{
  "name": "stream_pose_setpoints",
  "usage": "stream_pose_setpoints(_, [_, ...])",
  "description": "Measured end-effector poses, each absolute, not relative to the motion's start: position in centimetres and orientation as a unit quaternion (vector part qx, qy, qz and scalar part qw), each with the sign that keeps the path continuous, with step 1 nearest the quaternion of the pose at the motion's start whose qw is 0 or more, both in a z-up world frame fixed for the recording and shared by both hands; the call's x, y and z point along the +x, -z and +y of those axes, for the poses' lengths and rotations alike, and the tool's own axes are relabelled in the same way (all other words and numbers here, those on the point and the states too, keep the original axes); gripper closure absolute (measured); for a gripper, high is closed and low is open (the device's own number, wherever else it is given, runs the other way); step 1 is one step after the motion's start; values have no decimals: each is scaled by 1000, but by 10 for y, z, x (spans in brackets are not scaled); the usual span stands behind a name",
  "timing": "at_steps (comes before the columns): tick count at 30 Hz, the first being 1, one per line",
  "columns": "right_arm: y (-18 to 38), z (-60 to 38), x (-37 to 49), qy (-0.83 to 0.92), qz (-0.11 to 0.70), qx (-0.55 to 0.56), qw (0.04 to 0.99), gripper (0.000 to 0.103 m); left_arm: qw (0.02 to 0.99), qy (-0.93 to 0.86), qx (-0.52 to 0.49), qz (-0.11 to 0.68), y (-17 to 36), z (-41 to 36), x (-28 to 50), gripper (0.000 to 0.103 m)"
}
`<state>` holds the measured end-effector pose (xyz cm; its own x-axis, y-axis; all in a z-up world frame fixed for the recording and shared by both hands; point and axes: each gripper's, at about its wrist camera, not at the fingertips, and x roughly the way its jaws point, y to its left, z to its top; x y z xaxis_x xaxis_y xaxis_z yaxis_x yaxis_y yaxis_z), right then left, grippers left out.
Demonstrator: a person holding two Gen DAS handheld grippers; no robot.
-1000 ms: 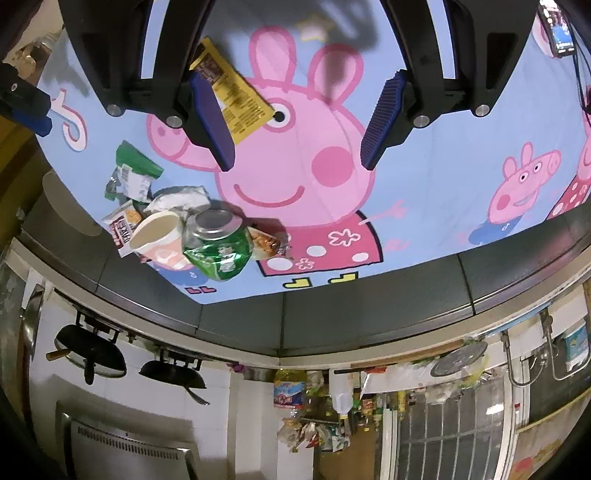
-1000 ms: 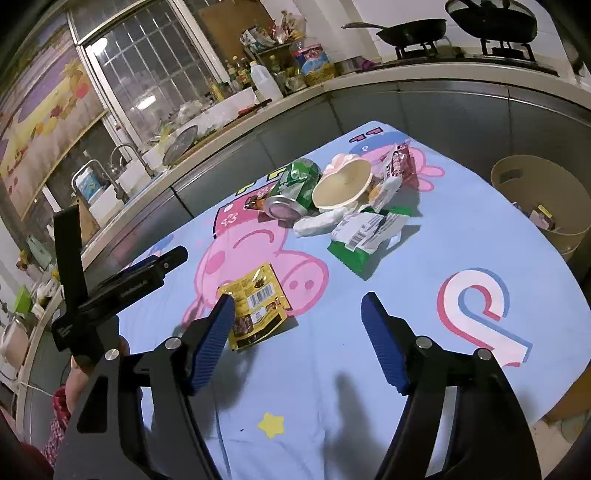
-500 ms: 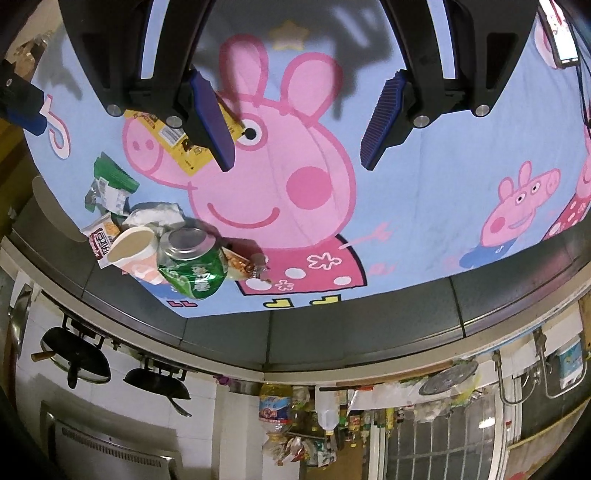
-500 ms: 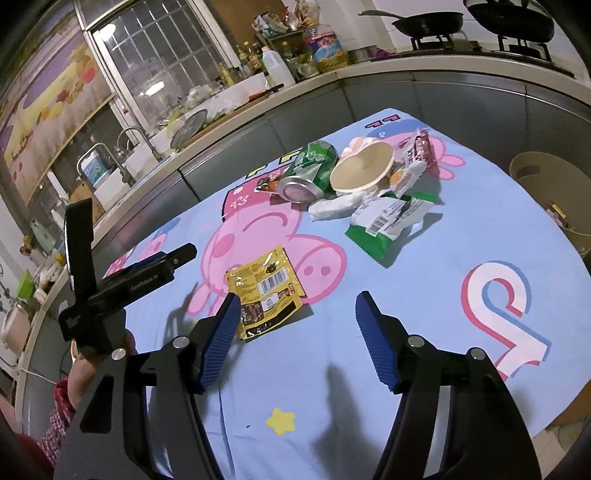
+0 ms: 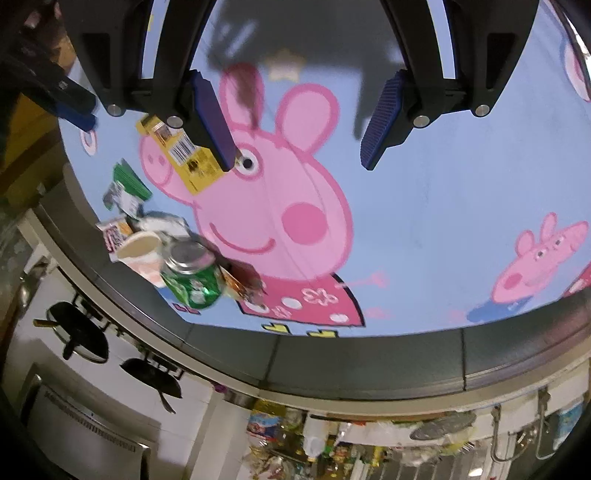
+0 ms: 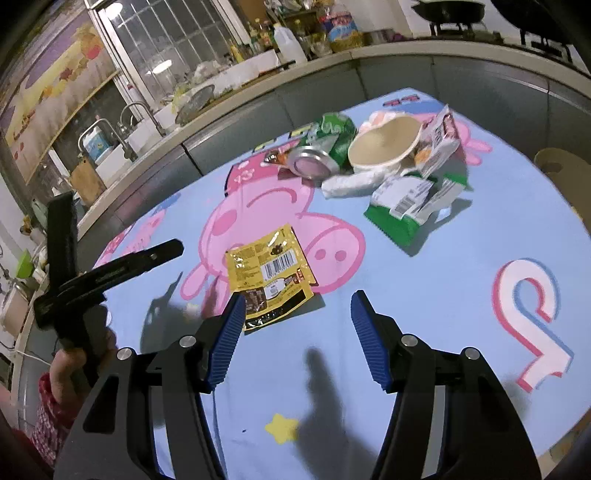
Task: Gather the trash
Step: 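Grasp the yellow snack sachet with the left tool while the right tool grasps the paper cup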
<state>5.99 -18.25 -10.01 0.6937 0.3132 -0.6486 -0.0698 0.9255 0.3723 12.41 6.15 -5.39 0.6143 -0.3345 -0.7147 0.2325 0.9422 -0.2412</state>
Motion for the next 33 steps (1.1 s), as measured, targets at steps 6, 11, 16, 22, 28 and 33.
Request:
stream_pose_setpoints(6, [116,-198,84,-86,390,190,897,48,864,213,-103,444,65,50,122,33])
stream_pose_setpoints(11, [122,-200,99,-92,401,189,892,74,842,258,-117,460,72,26,122,35])
stream_pose_setpoints(16, [137,-182,112,-111,425,168,882,99,814,288,-138,485,84,10,127,45])
stream_pose_setpoints(22, [140,-177,113,-117,414,170,887,99,771,321,-216,505,94,14,139,48])
stream_pose_setpoints(28, [141,-167,118,-136,413,166,885,99,757,332,-240,509,98,5,144,71])
stream_pose_setpoints(33, [138,-173,122,-137,415,182,881,95,767,315,-236,507,100,11,148,102])
